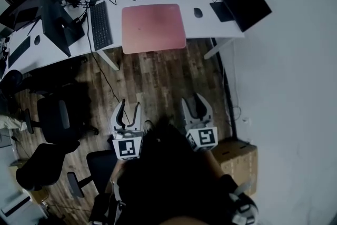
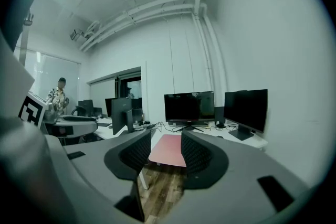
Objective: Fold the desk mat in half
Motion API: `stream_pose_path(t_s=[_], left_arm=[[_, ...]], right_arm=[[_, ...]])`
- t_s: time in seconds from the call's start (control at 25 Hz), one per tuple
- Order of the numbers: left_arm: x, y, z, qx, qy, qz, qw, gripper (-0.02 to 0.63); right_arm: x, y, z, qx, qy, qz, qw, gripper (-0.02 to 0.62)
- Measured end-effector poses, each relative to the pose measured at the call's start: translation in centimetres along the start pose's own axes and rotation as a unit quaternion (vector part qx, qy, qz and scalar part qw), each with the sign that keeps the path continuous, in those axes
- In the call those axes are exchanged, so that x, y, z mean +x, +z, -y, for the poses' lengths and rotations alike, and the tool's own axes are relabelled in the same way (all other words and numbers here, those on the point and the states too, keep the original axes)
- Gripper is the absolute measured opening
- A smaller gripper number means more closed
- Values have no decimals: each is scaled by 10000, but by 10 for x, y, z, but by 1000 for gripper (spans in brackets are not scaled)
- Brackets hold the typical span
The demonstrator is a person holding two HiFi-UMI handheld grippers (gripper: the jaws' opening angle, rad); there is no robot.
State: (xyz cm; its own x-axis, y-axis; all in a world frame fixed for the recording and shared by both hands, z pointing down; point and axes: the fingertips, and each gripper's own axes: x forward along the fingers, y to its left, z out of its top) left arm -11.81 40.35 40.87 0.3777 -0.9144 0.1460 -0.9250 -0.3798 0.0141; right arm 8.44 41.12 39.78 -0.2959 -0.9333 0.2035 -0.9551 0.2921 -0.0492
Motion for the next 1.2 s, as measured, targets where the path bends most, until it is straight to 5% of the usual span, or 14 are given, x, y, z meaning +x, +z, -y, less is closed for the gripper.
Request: stream_pose_path(t_s=[0.4, 0.84, 1.2], left_arm=[[30, -21, -19, 18, 116, -156, 9998, 187], [144, -26, -8, 856, 333, -670, 9935, 187], [222, -59, -20, 2283, 498, -1098, 9661, 206]], right_arm=[[48, -12, 5, -223, 189, -194, 9994, 157], [147, -30, 81, -578, 376, -564, 9960, 160], [227, -71, 118, -1233, 506, -1035, 9857, 164]])
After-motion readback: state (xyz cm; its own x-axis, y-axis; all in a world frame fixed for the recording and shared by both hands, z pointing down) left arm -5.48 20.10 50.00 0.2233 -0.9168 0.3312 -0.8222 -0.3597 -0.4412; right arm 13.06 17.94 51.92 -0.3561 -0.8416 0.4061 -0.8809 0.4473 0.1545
